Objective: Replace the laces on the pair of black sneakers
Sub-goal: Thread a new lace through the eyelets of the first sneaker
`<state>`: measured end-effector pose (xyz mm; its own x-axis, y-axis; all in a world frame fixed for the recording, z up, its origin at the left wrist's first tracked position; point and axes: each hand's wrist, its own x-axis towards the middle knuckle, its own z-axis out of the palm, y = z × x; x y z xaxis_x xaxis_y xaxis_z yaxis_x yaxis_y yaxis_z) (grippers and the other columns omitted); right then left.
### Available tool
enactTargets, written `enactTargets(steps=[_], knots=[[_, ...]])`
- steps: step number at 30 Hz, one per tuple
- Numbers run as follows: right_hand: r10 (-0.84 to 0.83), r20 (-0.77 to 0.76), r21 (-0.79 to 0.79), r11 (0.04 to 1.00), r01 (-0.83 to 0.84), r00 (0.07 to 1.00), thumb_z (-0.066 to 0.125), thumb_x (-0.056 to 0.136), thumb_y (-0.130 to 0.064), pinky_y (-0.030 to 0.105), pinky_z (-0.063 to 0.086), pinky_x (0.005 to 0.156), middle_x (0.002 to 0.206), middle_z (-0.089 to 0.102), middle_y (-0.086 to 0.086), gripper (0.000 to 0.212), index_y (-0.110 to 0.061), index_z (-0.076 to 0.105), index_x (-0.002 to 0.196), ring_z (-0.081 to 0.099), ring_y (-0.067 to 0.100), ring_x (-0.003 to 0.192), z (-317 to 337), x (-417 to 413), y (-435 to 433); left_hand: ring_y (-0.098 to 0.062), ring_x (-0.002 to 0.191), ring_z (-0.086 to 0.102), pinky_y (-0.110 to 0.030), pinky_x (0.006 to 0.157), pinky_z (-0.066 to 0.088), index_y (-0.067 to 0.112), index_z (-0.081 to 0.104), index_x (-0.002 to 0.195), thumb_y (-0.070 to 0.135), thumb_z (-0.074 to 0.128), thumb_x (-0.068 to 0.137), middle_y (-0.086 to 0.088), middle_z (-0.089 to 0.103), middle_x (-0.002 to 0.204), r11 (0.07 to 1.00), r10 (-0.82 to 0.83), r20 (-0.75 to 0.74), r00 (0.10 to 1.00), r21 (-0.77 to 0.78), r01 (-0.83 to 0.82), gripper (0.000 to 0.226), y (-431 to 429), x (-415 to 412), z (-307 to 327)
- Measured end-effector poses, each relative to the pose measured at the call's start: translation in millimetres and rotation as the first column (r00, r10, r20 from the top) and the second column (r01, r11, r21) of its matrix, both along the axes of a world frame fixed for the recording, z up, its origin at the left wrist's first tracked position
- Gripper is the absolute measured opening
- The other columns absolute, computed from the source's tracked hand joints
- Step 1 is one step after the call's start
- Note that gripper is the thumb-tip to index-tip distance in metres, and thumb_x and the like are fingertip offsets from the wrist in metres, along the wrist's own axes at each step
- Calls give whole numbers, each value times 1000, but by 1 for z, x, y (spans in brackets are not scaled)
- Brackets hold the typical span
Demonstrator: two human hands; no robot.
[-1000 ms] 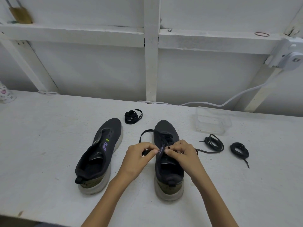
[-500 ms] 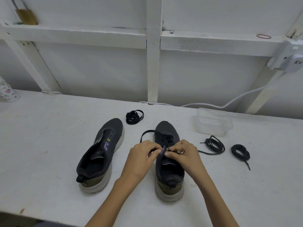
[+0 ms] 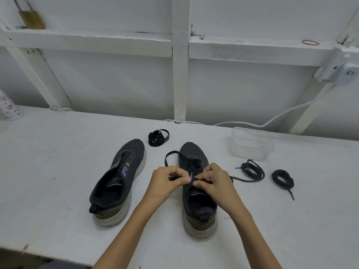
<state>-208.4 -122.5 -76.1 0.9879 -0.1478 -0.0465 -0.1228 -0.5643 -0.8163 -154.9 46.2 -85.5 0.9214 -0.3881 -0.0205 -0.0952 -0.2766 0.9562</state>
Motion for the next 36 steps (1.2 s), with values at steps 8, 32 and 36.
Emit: enactTargets(steps=[8, 32, 36], knots=[[40, 36, -62, 997, -38, 999, 73, 86, -21, 7, 35, 68, 96, 51, -6, 6, -17, 76, 88, 51, 1, 85, -2, -3, 1, 1, 93, 63, -13, 80, 47, 27, 74, 95, 24, 75, 83, 13, 71, 99, 999, 47, 64, 997, -24, -46, 12, -5, -13, -7], [-60, 43, 470, 882, 33, 997, 73, 86, -12, 19, 55, 71, 80, 74, 1, 17, -19, 77, 100, 69, 17, 83, 10, -1, -17, -10, 86, 63, -34, 79, 52, 20, 75, 86, 27, 68, 90, 12, 71, 83, 981, 178, 308, 934, 20, -194, 10, -29, -23, -6], [-54, 50, 476, 879, 24, 997, 73, 84, -9, 33, 58, 87, 86, 77, 3, 13, -15, 79, 95, 71, 26, 93, 15, 1, -16, -12, 87, 62, -37, 79, 52, 21, 76, 87, 37, 65, 90, 12, 71, 83, 981, 174, 306, 936, 25, -191, 19, -31, -22, -9]])
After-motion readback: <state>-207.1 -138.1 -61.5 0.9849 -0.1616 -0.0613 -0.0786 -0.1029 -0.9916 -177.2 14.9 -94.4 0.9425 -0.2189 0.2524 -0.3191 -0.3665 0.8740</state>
